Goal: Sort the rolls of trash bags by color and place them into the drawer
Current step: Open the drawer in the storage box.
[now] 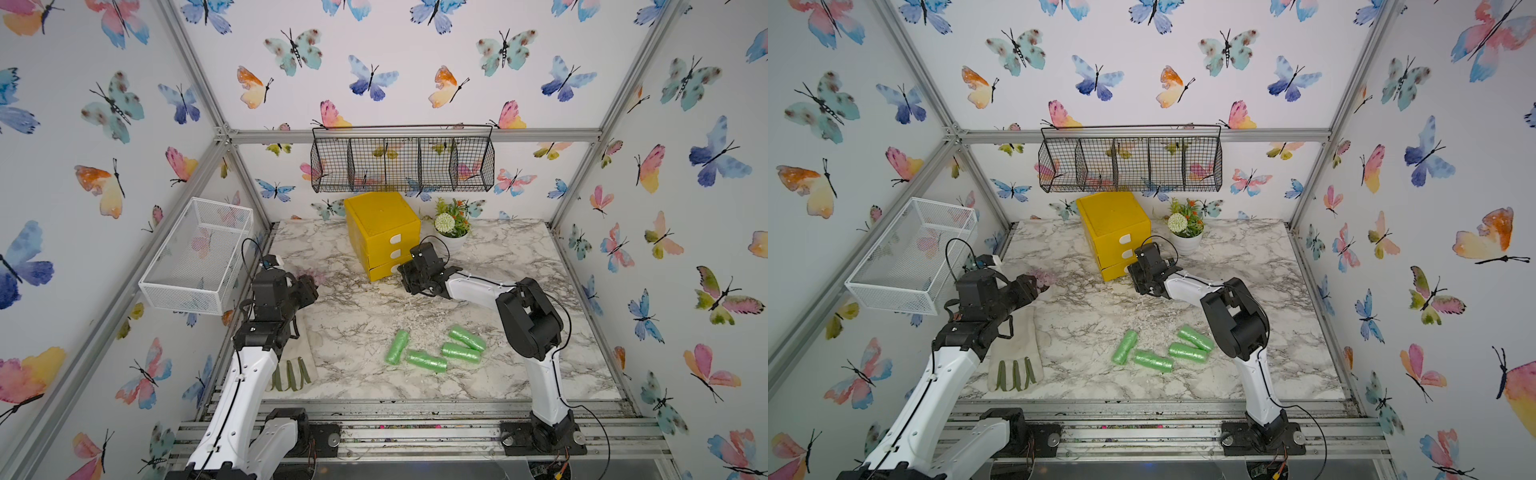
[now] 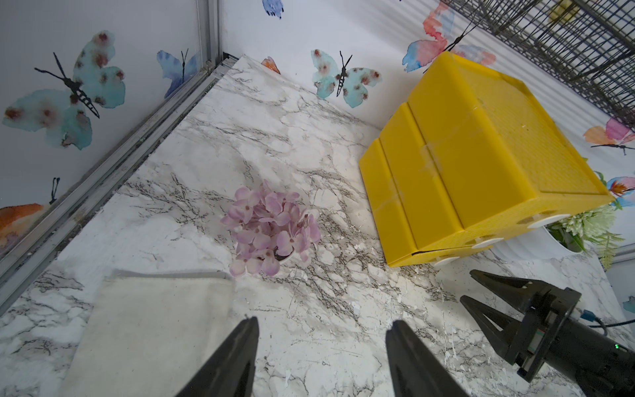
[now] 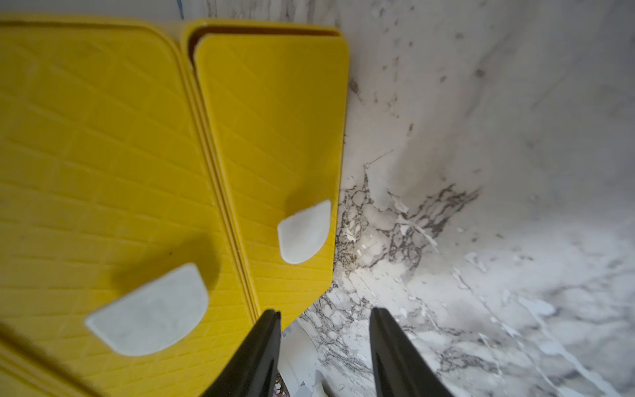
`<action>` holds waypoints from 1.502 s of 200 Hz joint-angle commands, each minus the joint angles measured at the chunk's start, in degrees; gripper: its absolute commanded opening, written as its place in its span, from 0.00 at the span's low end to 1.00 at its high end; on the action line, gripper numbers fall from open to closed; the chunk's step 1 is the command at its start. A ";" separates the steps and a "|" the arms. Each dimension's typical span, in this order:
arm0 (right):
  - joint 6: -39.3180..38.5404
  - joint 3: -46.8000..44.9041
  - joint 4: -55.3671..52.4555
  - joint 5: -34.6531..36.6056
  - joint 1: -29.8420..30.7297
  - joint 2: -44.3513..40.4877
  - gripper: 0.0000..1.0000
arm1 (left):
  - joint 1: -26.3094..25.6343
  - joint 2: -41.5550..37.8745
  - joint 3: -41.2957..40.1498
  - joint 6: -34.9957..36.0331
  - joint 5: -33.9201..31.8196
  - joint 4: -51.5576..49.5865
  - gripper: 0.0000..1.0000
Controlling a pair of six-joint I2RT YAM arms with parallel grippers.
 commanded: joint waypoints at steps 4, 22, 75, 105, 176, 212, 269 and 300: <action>0.01 2.95 0.05 1.48 0.40 1.99 0.49 | 0.70 -0.96 -0.36 -0.13 1.53 0.91 0.64; 0.45 4.13 -0.20 1.39 0.38 3.51 0.49 | 0.95 -1.09 -0.36 -0.18 1.79 0.98 0.64; 0.98 7.14 -0.56 2.09 0.64 6.86 0.48 | 1.44 -0.98 -0.41 0.00 2.75 1.10 0.64; 0.77 8.61 -0.56 3.20 0.66 8.08 0.47 | 1.83 -0.83 -0.36 0.02 3.33 1.15 0.64; 0.50 10.74 -2.20 5.46 0.73 10.20 0.47 | 2.95 -0.56 -0.28 0.00 4.51 1.23 0.64; 1.05 9.03 -2.48 5.96 0.73 10.59 0.46 | 3.12 -0.39 -0.27 0.01 5.01 1.26 0.64; -0.01 2.42 -3.21 4.25 0.90 5.48 0.43 | 3.20 -0.64 -0.19 0.11 4.69 1.11 0.64; 0.06 -5.52 -0.37 1.77 0.99 1.20 0.43 | 3.38 -0.73 -0.11 0.19 4.60 1.10 0.64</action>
